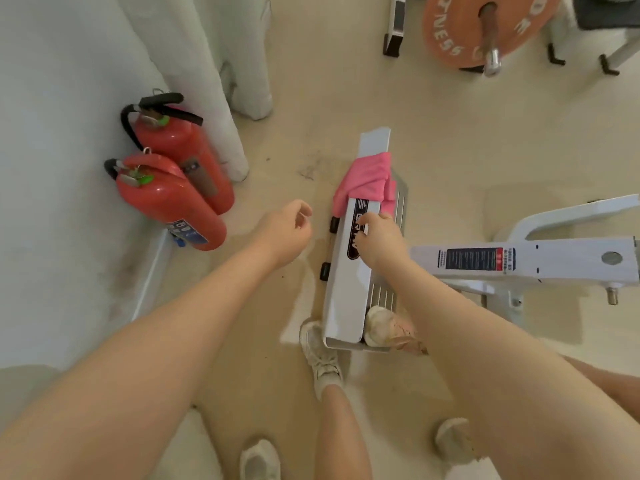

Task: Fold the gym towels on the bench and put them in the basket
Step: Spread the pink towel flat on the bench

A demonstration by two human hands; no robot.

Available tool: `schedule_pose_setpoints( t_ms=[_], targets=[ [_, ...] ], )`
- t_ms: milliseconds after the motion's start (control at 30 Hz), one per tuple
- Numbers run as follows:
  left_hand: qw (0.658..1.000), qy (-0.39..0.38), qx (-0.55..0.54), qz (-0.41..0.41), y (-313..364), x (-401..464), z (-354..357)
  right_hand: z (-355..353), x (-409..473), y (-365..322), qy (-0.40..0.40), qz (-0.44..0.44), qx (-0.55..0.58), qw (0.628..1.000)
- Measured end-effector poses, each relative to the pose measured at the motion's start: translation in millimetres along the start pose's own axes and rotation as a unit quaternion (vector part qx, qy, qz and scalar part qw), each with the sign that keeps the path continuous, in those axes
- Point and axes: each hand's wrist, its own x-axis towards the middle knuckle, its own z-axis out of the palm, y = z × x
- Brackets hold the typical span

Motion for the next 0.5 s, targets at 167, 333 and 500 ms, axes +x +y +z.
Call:
schedule_pose_setpoints(
  t_ms=[167,333,500],
  targets=[
    [0.999,0.019,-0.016,-0.023,-28,117,54,39,121,52,0.007,-0.001,-0.026,1.000],
    [0.999,-0.011,-0.025,-0.041,-58,180,92,59,200,75,-0.007,0.008,-0.030,0.999],
    [0.997,-0.029,-0.022,-0.067,-76,197,107,73,225,86,0.052,0.034,-0.096,0.993]
  ],
)
